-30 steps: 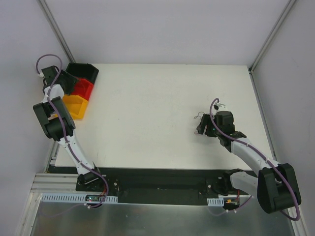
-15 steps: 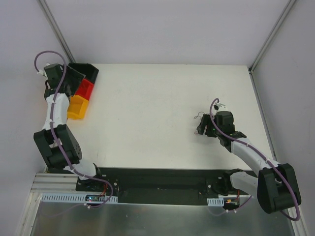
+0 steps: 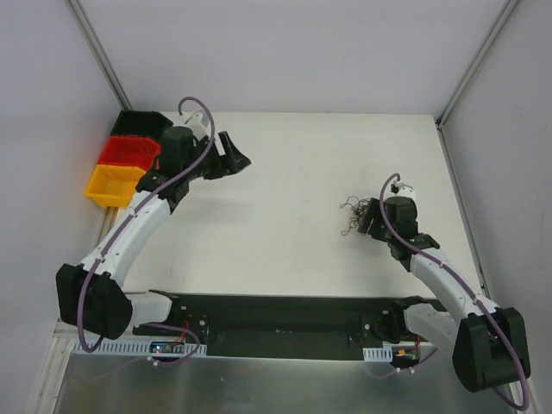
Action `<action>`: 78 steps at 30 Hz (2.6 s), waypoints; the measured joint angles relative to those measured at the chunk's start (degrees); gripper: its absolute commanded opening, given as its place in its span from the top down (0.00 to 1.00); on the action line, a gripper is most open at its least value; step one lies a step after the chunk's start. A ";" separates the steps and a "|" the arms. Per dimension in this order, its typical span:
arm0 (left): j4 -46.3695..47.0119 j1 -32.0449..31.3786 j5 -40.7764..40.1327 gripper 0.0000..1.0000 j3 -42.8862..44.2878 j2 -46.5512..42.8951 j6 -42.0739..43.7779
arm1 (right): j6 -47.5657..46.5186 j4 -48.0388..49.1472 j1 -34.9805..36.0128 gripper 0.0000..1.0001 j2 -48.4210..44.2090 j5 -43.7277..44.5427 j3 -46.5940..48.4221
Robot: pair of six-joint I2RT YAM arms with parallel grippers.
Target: Untangle the cables
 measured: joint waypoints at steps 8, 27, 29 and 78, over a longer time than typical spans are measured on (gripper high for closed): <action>-1.03 -8.68 13.99 0.27 3.10 7.82 4.15 | 0.81 -7.39 -4.61 0.43 0.39 0.44 5.46; -3.89 -12.68 21.40 0.29 4.94 8.59 6.51 | 3.61 -13.55 -16.55 0.45 22.36 -0.96 22.80; -3.89 -12.70 21.86 0.29 4.94 8.66 6.54 | 3.61 -12.94 -16.92 0.47 23.71 -1.25 22.36; -4.28 -13.25 24.70 0.22 5.25 12.46 6.60 | 5.75 -2.93 -16.96 0.52 31.47 -8.48 23.82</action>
